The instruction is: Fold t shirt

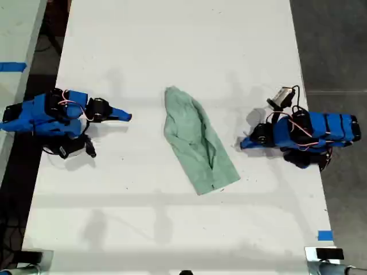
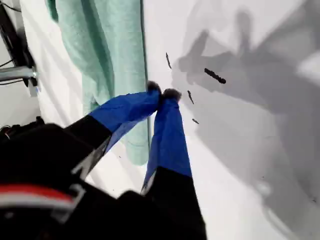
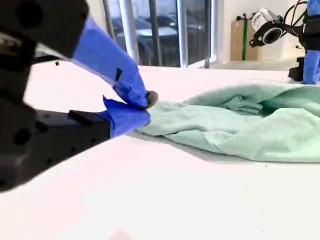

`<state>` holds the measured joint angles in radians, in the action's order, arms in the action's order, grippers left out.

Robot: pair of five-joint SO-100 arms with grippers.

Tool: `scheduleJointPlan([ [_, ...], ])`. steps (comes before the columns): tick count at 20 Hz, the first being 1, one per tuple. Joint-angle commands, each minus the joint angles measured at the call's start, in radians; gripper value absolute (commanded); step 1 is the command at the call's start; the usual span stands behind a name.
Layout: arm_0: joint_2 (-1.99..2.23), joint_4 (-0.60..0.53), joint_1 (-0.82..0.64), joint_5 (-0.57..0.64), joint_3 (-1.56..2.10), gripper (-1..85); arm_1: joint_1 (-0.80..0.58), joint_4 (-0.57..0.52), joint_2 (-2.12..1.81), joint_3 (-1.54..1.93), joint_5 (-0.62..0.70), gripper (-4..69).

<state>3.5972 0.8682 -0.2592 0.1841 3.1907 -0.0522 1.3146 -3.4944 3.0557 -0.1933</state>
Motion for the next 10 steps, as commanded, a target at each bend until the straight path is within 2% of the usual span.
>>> scheduleJointPlan([
  [1, 0.006, 0.029, -0.006, -0.041, -0.005, -0.1, 0.008, 0.014, -0.012, 0.041, -0.003, 1.9],
  [7, 0.006, 0.029, -0.006, -0.041, -0.005, -0.1, -0.021, 0.075, -0.014, -0.009, 0.084, 1.6],
  [10, 0.006, 0.028, -0.006, -0.041, -0.003, -0.1, -0.028, 0.069, -0.014, 0.000, 0.055, 1.3],
])
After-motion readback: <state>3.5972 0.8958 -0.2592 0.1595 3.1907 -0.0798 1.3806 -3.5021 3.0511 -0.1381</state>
